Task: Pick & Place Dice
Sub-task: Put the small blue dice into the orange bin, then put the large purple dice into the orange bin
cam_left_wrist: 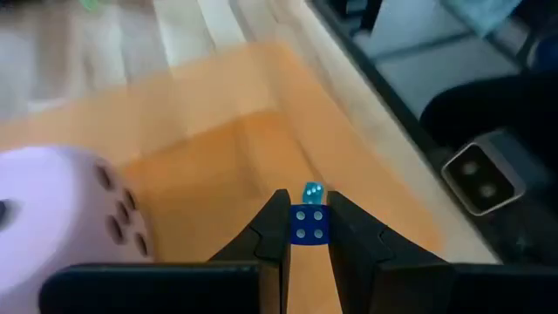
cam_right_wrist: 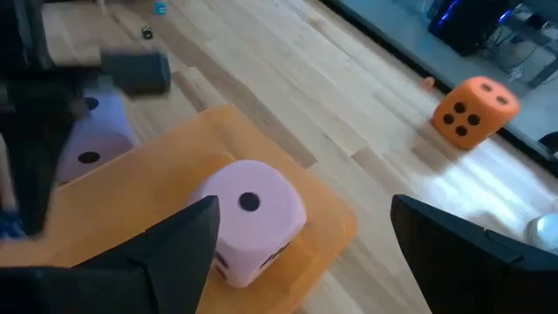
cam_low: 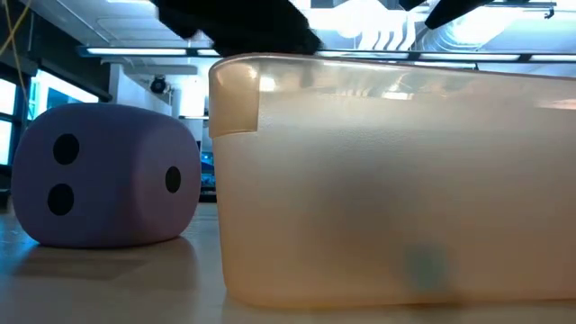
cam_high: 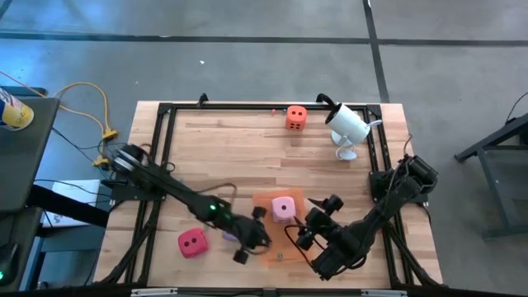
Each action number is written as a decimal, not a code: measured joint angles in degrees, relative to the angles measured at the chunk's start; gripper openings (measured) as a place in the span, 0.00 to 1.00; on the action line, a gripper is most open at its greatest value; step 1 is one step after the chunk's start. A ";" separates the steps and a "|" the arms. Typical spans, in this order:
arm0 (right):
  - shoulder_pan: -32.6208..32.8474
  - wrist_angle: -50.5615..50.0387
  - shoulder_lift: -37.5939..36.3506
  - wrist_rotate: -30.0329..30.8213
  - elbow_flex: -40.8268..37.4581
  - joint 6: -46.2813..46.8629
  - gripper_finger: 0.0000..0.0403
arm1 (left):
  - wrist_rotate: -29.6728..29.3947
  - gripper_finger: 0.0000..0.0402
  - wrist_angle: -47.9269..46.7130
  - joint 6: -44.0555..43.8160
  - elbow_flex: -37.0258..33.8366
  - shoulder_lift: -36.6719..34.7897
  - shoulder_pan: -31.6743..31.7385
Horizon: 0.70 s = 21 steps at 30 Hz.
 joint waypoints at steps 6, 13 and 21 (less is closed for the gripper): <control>0.77 1.43 0.00 0.02 -0.04 -0.34 0.81 | -0.19 0.11 -9.40 -0.85 6.52 5.09 -0.60; 1.26 2.08 0.00 0.22 -0.04 -0.43 0.81 | -1.24 0.26 -8.60 0.29 6.81 5.55 -0.66; 1.26 2.00 0.00 0.24 -0.04 -0.43 0.81 | -1.72 0.43 -8.20 0.15 6.80 5.58 -0.66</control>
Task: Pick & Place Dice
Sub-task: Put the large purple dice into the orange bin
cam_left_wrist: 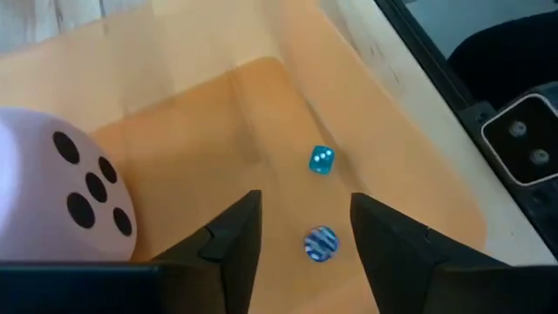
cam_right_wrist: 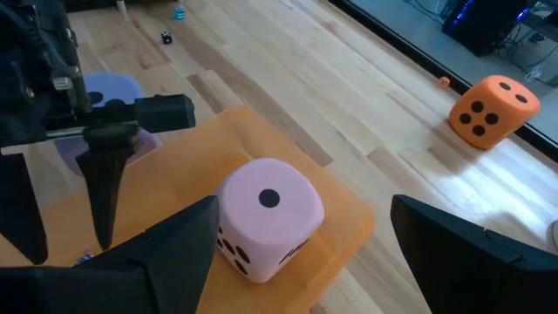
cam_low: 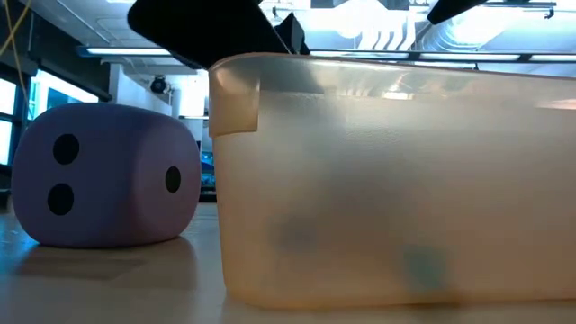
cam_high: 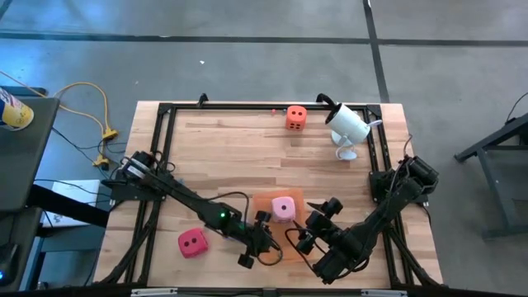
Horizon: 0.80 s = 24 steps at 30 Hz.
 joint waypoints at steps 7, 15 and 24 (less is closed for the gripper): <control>-0.02 0.02 0.00 -0.01 0.00 0.00 0.81 | -0.57 0.44 0.44 0.10 0.00 -0.38 0.00; -0.04 -0.13 0.00 -0.02 0.00 -0.02 0.81 | -4.49 0.44 -10.41 -6.47 -0.09 -10.02 -0.99; -0.15 0.10 0.00 -0.01 0.00 -1.75 0.81 | -4.14 0.44 -20.96 -12.19 -0.09 -17.41 -3.21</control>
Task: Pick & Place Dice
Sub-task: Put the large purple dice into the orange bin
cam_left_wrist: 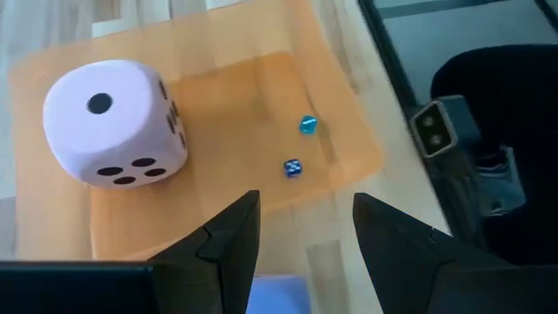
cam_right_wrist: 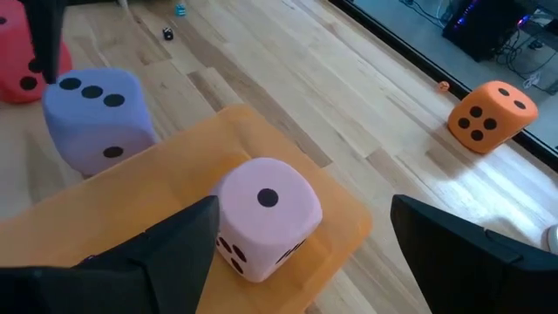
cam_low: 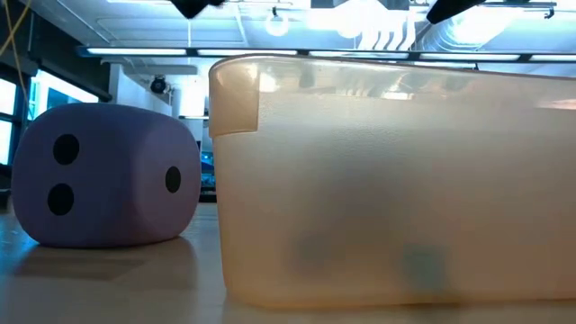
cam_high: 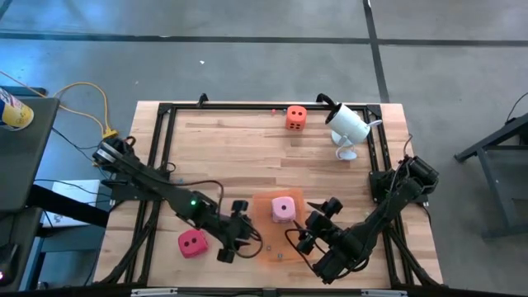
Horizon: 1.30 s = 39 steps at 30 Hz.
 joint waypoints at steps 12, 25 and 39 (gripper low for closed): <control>-0.22 0.08 0.00 -0.14 0.00 -0.85 0.81 | -0.81 0.49 -0.25 -0.63 0.00 2.33 0.13; -0.23 0.16 0.00 -0.10 0.00 -0.85 0.81 | -4.34 0.70 1.27 -4.03 0.00 2.19 0.06; -0.24 0.16 0.00 -0.18 0.00 -0.83 0.81 | -1.64 0.70 1.00 -6.26 0.00 2.72 -0.13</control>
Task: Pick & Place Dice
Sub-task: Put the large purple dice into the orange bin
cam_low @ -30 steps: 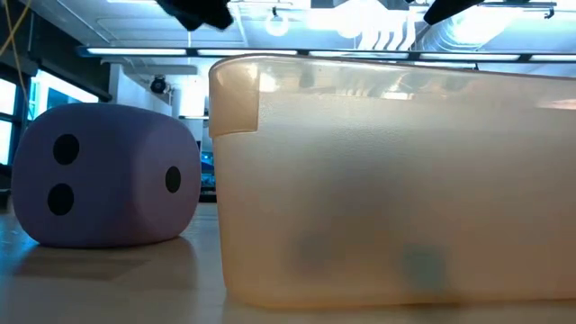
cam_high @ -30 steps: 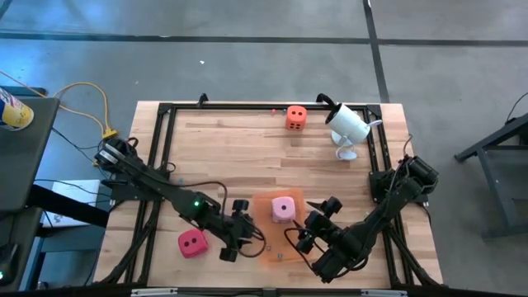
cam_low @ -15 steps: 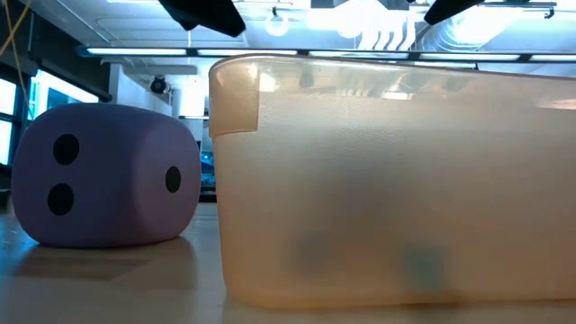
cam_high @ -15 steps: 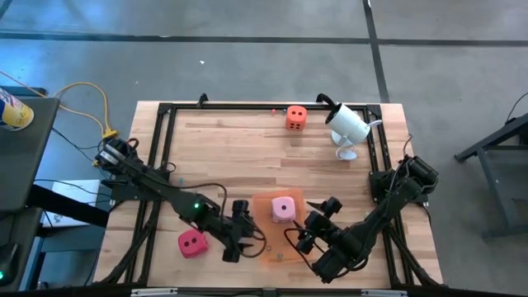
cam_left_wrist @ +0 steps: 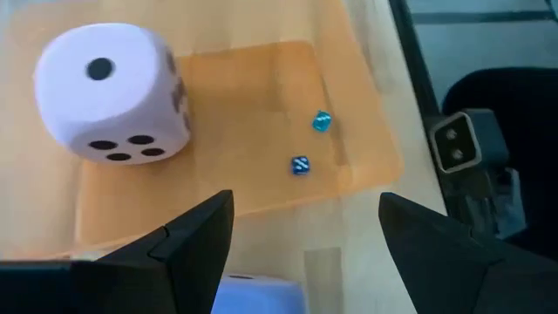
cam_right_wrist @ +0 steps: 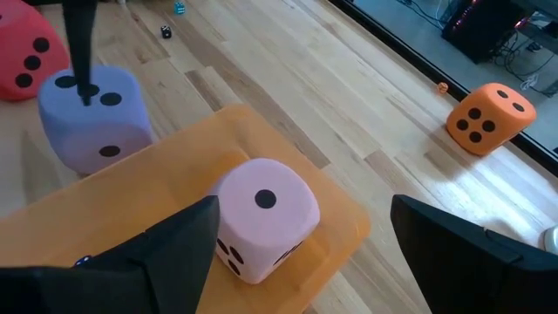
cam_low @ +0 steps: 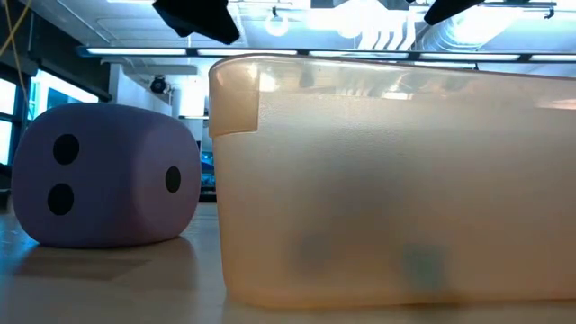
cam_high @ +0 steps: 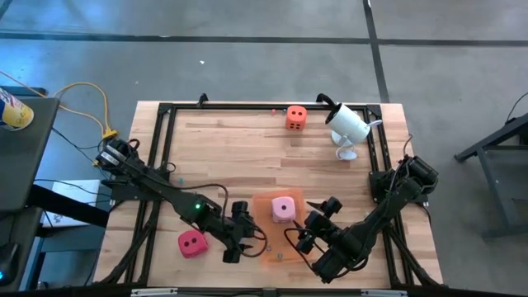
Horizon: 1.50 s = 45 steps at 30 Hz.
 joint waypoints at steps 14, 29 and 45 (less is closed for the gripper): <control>-0.78 0.65 0.00 -0.53 0.00 0.04 0.81 | 1.64 0.83 -1.10 5.76 0.04 0.00 1.20; -0.90 0.87 0.00 -1.35 0.00 0.04 0.81 | 5.75 0.88 -13.56 7.44 0.04 -1.49 2.32; -0.85 5.09 0.00 -1.72 0.00 -1.53 0.81 | 4.03 0.88 -17.62 6.00 0.00 -0.30 2.37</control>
